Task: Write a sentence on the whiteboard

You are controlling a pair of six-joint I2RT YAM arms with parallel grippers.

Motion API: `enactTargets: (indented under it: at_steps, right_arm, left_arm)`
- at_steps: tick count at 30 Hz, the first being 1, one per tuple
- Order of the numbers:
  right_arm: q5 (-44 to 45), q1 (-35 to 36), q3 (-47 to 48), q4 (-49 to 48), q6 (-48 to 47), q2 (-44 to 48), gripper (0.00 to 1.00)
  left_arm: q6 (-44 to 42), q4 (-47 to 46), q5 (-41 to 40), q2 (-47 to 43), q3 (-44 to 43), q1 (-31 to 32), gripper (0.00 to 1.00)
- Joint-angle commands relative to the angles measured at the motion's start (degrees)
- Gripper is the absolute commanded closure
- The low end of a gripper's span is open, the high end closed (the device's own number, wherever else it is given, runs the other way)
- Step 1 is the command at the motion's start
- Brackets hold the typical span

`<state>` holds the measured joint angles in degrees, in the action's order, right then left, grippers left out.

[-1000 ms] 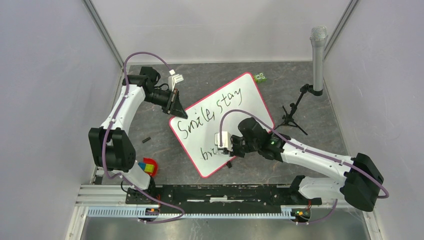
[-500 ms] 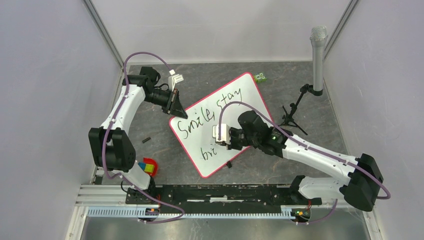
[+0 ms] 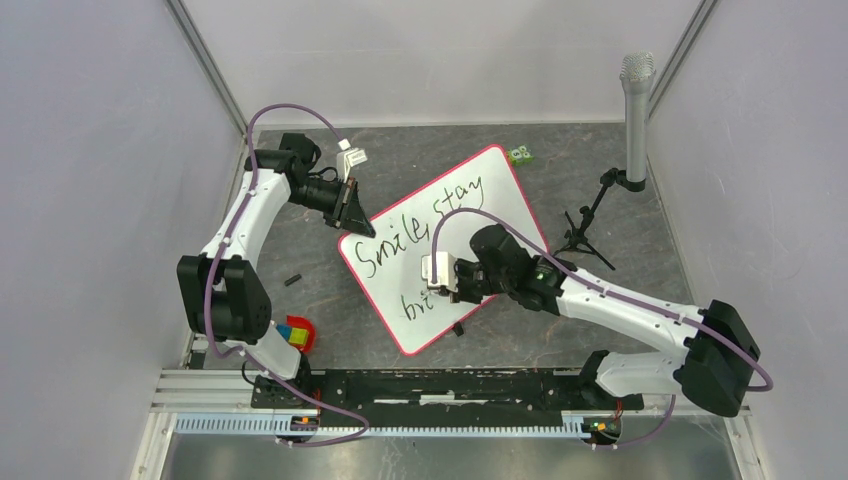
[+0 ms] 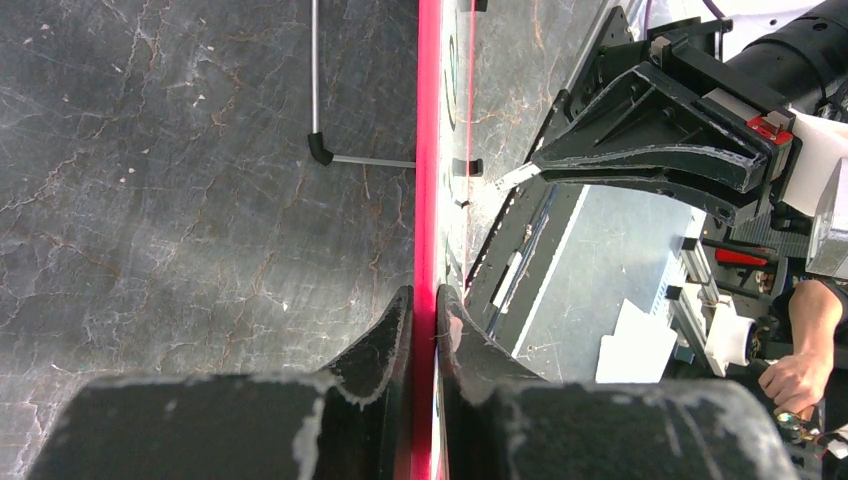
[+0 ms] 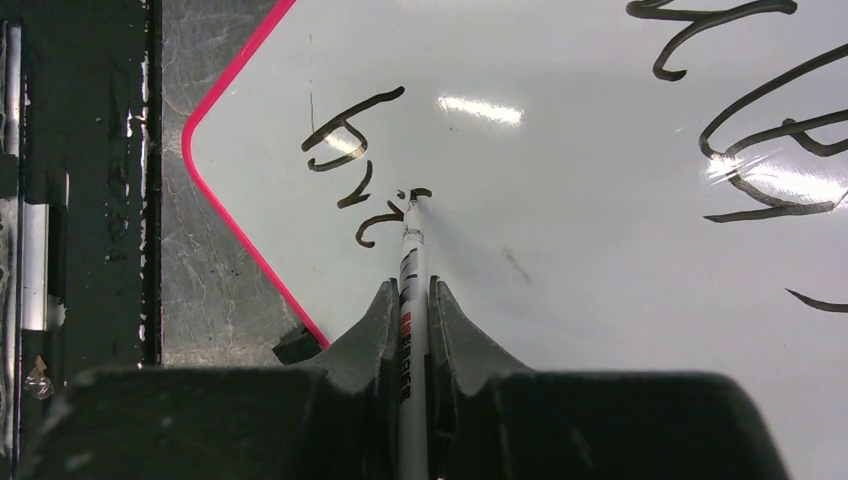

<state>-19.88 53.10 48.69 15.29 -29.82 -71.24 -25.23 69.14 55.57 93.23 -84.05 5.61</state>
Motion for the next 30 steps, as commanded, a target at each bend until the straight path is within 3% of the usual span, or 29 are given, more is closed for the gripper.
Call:
enactTargets:
  at_steps: [1,14,30]
  right_arm:
    - [0.4,-0.2,-0.6,0.7,-0.7,1.7,1.0]
    - [-3.2,-5.2,-1.4,1.4,1.6,4.7,1.0]
    - [-2.7,-5.2,-0.1,0.3,1.2,1.6,1.0]
  left_arm:
    - [-2.5,-0.5,-2.3,0.5,-1.1,0.5,0.98]
    - [-2.8,-0.5,-2.0,0.9,-1.0,0.5,0.98]
    - [-2.7,-0.5,-2.1,0.7,-1.0,0.5,0.98]
